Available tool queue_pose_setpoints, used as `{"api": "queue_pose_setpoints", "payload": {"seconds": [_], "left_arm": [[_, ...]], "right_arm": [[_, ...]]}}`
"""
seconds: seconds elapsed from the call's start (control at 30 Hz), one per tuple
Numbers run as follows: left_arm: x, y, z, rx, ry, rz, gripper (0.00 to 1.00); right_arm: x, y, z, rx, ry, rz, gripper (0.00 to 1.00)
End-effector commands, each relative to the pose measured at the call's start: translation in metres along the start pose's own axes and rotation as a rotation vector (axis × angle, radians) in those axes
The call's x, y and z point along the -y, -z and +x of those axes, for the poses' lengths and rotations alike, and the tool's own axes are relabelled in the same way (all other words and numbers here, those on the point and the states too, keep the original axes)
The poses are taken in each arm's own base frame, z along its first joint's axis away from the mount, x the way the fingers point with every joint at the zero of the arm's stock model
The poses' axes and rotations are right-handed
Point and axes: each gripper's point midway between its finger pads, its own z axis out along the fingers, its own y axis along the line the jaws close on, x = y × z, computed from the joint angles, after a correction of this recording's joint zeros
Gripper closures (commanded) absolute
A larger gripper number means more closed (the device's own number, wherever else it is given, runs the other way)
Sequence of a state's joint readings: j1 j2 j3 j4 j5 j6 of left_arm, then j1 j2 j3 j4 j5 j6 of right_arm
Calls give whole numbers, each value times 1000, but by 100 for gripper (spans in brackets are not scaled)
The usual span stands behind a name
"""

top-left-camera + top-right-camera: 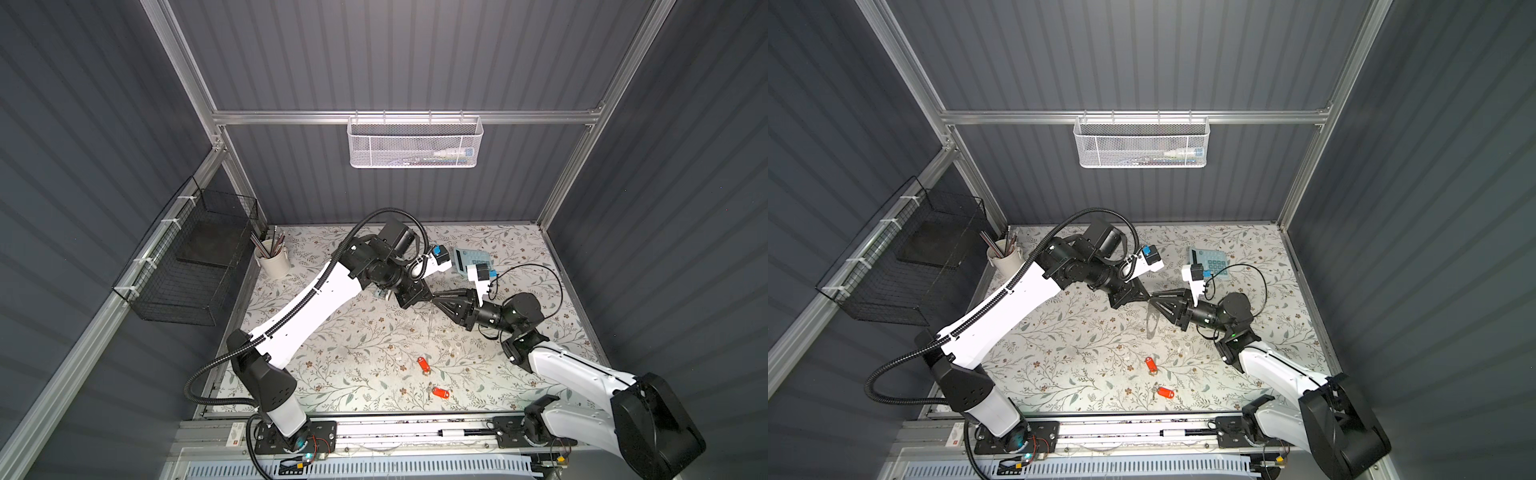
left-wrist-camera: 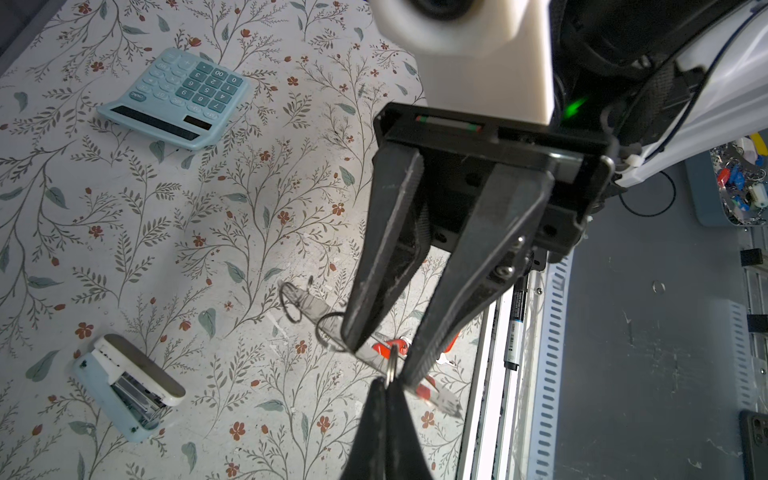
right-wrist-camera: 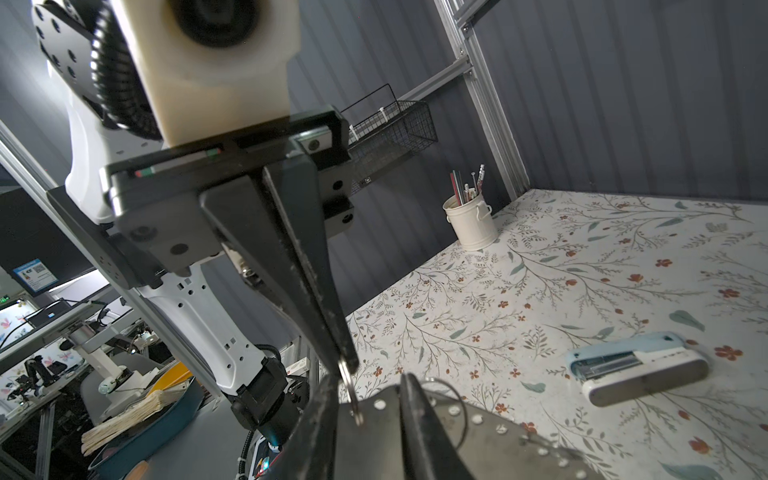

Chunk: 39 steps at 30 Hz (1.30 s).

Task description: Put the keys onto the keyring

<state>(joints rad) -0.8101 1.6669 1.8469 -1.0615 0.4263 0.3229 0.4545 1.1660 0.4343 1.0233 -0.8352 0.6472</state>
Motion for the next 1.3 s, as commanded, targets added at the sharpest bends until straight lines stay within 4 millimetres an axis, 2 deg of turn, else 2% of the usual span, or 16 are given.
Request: {"api": "queue_pose_setpoints", "payload": {"seconds": [0.0, 0.17, 0.33, 0.37, 0.43, 0.47, 0.5, 0.6, 0.73, 0.83, 1.0, 1.27], "left_arm": [[15, 2, -10, 25, -40, 49, 100], [13, 2, -12, 35, -42, 37, 100], [2, 10, -20, 101, -16, -48, 100], [0, 14, -22, 124, -5, -65, 96], [0, 26, -27, 199, 24, -74, 82], [-1, 35, -30, 252, 39, -82, 69], [-5, 44, -34, 306, 56, -102, 60], [-12, 82, -43, 536, 159, -118, 49], [3, 101, -26, 726, 201, -79, 41], [9, 96, -13, 773, 227, -44, 40], [13, 69, -1, 765, 283, 76, 44], [10, 44, -3, 771, 328, 137, 52]], "right_arm": [[-9, -4, -12, 20, 36, -31, 83], [-10, -4, -10, 13, 39, -34, 100], [-11, -1, -9, 22, 49, -16, 100], [-11, -1, -11, 25, 49, -15, 100], [-12, -2, -12, 27, 45, -20, 100], [-13, -2, -13, 29, 41, -27, 100], [-14, -3, -14, 32, 39, -32, 100], [-18, -3, -18, 39, 34, -48, 100], [-24, -3, -25, 54, 31, -72, 100], [-28, -4, -30, 63, 23, -89, 100], [-32, -5, -35, 78, 14, -116, 100], [-32, -6, -35, 83, -4, -121, 100]]}}
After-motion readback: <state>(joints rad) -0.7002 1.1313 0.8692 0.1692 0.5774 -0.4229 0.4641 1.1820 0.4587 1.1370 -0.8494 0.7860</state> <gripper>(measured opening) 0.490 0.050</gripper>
